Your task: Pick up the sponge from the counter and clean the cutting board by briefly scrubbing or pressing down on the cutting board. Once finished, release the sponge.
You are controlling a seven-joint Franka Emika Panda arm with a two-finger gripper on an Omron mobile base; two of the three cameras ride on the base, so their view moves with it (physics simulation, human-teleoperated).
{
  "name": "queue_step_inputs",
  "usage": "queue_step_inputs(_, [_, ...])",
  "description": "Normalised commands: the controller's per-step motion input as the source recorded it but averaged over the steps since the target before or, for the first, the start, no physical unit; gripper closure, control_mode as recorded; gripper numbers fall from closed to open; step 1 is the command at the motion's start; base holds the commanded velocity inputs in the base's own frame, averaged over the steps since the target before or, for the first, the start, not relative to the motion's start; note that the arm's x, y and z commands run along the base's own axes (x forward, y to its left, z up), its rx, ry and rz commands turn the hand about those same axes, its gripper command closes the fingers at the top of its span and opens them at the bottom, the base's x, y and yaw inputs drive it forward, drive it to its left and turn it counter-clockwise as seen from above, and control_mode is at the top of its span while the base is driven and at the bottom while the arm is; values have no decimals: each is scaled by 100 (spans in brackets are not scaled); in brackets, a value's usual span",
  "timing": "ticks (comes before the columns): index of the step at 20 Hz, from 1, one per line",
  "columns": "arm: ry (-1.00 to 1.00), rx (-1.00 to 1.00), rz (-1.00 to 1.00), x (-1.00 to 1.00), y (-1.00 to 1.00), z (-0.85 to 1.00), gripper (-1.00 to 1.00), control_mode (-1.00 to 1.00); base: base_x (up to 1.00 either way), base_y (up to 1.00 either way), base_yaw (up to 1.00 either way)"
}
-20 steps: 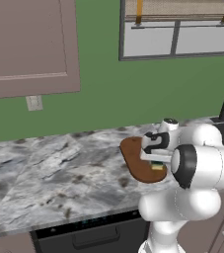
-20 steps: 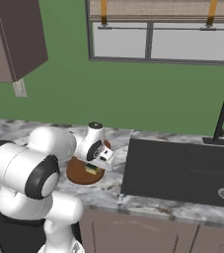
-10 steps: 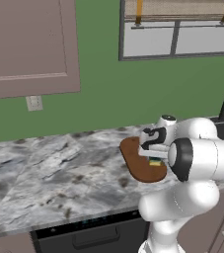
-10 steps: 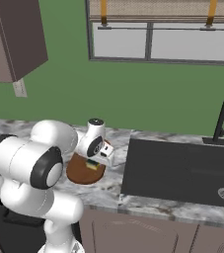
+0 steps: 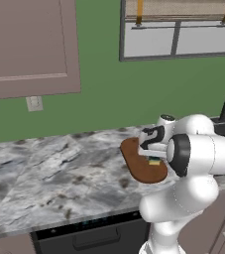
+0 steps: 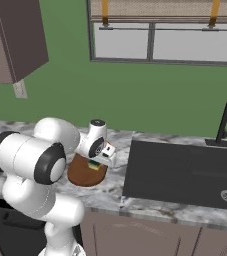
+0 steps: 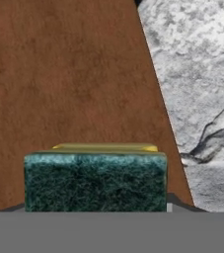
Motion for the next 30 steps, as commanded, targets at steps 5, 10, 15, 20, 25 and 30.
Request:
queue_step_inputs(5, [-2,0,0,36,0,0,100,-100,0,0,0])
queue_step_inputs(10, [0,0,0,10,1,-50,100,-100,0,0,0])
queue_step_inputs(15, [-4,0,0,28,0,-6,100,-100,0,0,0])
queue_step_inputs(20, [-1,0,0,29,2,-21,100,-100,0,0,0])
queue_step_inputs(25, [-4,0,0,6,4,-41,100,-100,0,0,0])
queue_step_inputs(30, [-11,0,0,26,0,0,100,-100,0,0,0])
